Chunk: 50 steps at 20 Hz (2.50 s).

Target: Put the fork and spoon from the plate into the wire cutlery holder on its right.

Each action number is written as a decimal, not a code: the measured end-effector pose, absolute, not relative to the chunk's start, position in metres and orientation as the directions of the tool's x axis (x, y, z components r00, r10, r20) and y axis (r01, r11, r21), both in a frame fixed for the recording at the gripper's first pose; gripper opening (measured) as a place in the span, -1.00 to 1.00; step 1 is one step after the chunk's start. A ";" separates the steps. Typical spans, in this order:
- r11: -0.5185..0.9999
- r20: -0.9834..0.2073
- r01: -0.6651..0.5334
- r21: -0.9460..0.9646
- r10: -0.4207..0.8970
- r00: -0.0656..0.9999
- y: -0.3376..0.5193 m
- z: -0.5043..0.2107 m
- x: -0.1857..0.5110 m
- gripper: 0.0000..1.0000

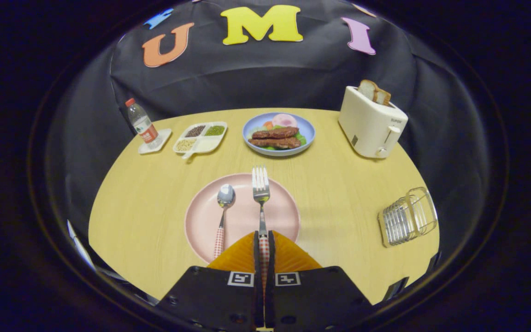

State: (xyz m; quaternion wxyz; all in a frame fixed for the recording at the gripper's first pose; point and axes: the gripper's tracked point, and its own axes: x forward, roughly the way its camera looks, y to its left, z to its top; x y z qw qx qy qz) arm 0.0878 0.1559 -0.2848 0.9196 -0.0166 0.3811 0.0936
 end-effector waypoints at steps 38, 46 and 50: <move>0.995 -0.994 0.032 0.098 0.096 0.059 -0.122 -0.285 0.073 -0.93; 0.995 -0.999 -0.094 0.027 0.030 0.023 -0.117 -0.285 0.101 -0.94; 0.993 -0.999 -0.115 0.018 0.014 -0.035 -0.111 -0.289 0.109 -0.94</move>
